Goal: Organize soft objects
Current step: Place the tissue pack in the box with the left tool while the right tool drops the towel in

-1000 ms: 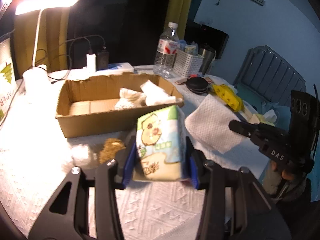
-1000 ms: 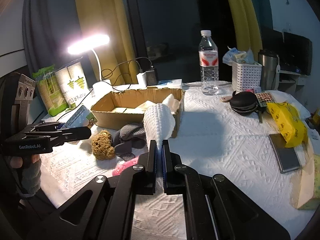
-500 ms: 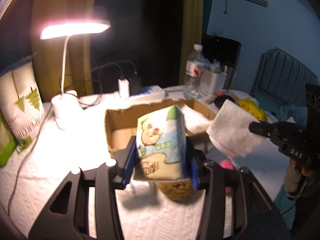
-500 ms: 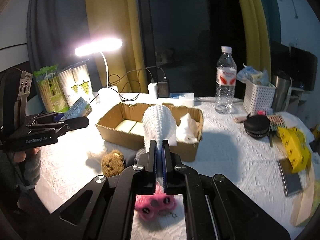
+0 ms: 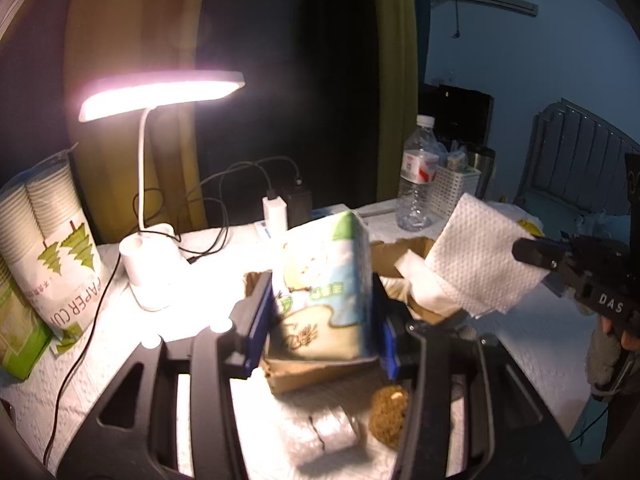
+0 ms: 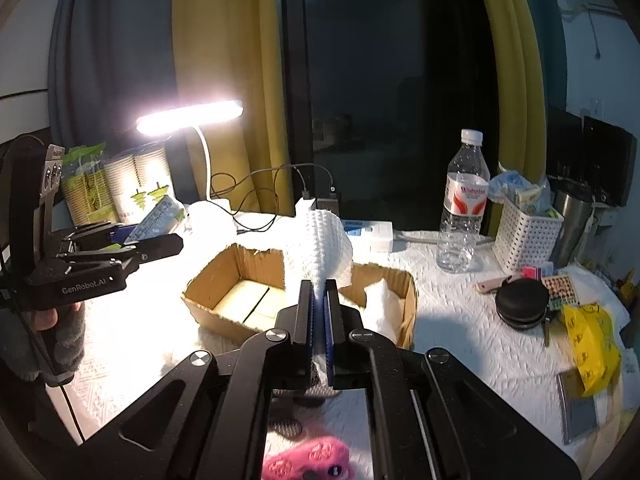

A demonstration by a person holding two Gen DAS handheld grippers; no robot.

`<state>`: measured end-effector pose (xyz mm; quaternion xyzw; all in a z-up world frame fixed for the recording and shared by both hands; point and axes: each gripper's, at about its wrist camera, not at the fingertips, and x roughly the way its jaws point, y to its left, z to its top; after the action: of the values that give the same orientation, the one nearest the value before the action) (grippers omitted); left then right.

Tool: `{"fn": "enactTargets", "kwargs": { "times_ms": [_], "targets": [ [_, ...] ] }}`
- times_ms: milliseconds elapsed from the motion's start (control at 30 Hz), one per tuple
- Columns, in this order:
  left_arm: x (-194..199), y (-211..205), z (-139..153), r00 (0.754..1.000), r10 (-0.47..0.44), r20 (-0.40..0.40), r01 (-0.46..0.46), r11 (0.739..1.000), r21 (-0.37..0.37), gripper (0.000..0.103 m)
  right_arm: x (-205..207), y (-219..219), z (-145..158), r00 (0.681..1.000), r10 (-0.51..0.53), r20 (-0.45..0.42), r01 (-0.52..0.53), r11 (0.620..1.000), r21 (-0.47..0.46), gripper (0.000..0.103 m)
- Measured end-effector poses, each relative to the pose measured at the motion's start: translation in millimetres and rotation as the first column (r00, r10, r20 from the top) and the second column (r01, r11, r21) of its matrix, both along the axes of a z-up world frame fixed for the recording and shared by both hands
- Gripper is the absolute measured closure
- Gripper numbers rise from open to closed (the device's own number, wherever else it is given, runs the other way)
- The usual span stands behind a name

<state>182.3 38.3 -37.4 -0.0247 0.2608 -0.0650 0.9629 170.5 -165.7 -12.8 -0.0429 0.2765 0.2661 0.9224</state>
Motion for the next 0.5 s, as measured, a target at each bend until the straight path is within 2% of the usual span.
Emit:
{"fn": "enactTargets", "kwargs": {
  "times_ms": [267,500],
  "targets": [
    [30.7,-4.0,-17.9,0.999,0.011,-0.033,-0.011,1.000,0.009,0.057,25.2,6.9,-4.4,1.000,0.008,0.001,-0.008,1.000,0.000,0.098],
    [52.0,-9.4,-42.9,0.996,0.018,-0.092,-0.017,1.000,0.016,0.057,47.5,8.5,-25.0,0.999,0.014,-0.046,-0.014,1.000,0.012,0.098]
  ]
}}
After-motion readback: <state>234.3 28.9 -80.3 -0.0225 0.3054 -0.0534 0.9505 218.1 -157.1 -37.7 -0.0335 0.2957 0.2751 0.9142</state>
